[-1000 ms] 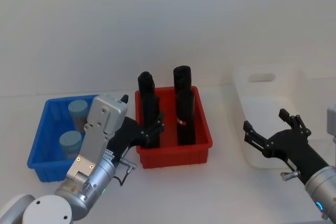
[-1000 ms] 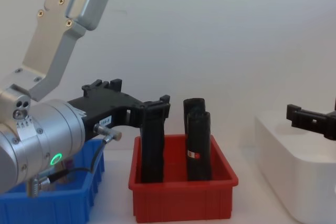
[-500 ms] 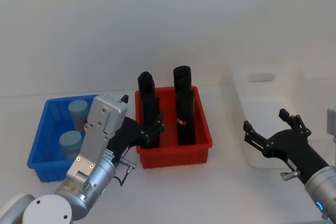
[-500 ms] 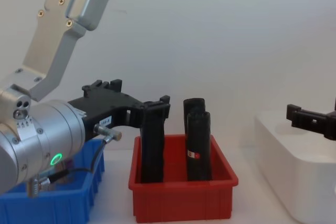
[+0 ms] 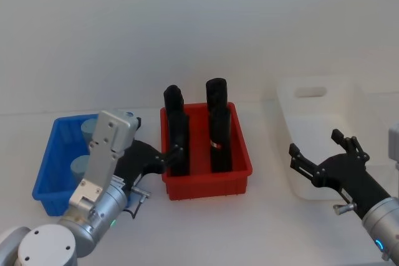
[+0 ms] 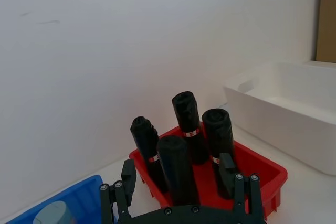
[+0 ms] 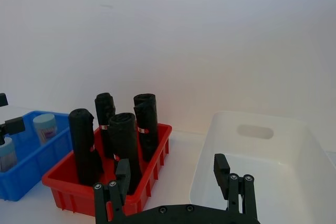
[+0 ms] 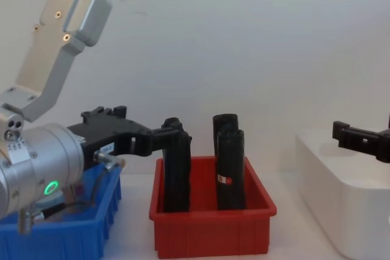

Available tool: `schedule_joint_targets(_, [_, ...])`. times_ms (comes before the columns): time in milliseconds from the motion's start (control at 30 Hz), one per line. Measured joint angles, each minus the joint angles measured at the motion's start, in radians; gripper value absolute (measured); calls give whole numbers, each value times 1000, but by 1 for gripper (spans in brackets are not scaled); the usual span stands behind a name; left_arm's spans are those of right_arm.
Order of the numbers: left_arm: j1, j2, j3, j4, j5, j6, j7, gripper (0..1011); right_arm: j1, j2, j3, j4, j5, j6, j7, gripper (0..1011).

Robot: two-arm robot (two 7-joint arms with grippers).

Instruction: Pick the cotton swabs from the blue box and place them into the white box.

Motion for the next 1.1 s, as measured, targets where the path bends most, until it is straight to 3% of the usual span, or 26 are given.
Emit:
schedule_joint_targets(433, [-36,9,-48,88,-57,23,-11,1004,0,0,0,0,0,0,0,1001])
schedule_joint_targets(1100, [-86,17,-110,217,-152,104,-22,1004,0,0,0,0,0,0,0,1001])
